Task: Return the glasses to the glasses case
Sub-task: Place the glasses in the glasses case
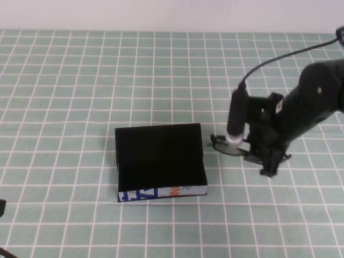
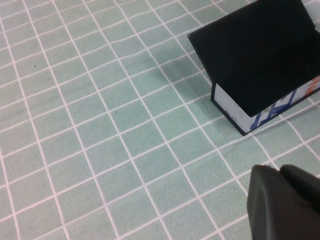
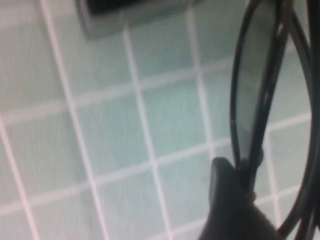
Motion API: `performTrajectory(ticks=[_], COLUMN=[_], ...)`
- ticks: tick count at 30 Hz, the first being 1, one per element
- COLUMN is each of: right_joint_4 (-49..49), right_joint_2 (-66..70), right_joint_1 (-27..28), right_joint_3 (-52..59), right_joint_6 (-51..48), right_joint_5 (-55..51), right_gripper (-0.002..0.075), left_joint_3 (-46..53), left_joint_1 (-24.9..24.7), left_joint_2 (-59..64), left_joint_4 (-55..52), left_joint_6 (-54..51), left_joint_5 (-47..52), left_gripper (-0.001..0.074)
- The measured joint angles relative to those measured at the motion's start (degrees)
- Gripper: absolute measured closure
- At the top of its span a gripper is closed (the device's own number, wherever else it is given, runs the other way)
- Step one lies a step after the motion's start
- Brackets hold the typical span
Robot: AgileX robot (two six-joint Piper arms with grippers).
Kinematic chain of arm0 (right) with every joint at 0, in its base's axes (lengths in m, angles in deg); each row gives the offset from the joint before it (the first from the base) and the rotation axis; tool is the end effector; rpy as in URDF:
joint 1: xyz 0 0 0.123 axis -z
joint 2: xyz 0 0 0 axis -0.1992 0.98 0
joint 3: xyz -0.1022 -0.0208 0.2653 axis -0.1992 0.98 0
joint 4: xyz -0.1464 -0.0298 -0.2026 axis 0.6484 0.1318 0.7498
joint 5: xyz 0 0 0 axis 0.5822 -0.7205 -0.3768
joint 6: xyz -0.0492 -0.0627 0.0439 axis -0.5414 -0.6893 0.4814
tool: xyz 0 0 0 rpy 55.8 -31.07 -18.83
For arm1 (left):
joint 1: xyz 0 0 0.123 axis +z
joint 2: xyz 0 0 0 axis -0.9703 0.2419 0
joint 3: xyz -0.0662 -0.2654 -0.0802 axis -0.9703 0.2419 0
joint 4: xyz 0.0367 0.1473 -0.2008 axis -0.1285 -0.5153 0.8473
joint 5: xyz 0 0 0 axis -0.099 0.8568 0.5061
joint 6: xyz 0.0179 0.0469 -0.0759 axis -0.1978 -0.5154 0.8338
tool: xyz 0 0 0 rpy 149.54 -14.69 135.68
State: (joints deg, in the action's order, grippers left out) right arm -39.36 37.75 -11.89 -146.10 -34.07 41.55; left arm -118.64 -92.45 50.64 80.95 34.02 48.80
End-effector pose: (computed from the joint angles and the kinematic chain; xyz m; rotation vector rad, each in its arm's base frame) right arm 0.3238 0.1455 0.2351 -1.8179 2.0467 -0.0996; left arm 0.0761 -0.0324 0.2980 0.5689 2.0958 -0.1717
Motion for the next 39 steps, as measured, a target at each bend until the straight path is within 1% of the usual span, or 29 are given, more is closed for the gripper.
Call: performTrajectory(ticks=[2, 5, 11, 15, 19, 30, 39], right_joint_4=[-1.7, -2.3, -2.5, -0.7, 0.2, 1.0, -0.2], right_joint_2=[0.0, 0.0, 0.0, 0.6, 2.4, 9.3, 11.0], right_joint_1=[-0.4, -2.5, -9.5, -14.3, -17.4, -19.6, -20.6], right_joint_3=[-1.5, -4.0, -8.3, -10.0, -11.5, -15.9, -18.3], right_joint_6=[0.0, 0.0, 0.0, 0.0, 0.0, 0.0, 0.0], right_joint_5=[-0.6, -1.5, -3.5, -3.7, -3.9, -3.8, -2.7], right_gripper=[0.0430, 0.0430, 0.0431, 0.0431, 0.0431, 0.0431, 0.0430], left_joint_3=[0.0, 0.0, 0.0, 0.0, 0.0, 0.0, 0.0], left_joint_1=[0.0, 0.0, 0.0, 0.0, 0.0, 0.0, 0.0], left_joint_2=[0.0, 0.0, 0.0, 0.0, 0.0, 0.0, 0.0], left_joint_4=[0.0, 0.0, 0.0, 0.0, 0.0, 0.0, 0.0], left_joint_6=[0.0, 0.0, 0.0, 0.0, 0.0, 0.0, 0.0], left_joint_5=[0.0, 0.0, 0.0, 0.0, 0.0, 0.0, 0.0], left_gripper=[0.0737, 0.0737, 0.0737, 0.0737, 0.0737, 0.0737, 0.0737])
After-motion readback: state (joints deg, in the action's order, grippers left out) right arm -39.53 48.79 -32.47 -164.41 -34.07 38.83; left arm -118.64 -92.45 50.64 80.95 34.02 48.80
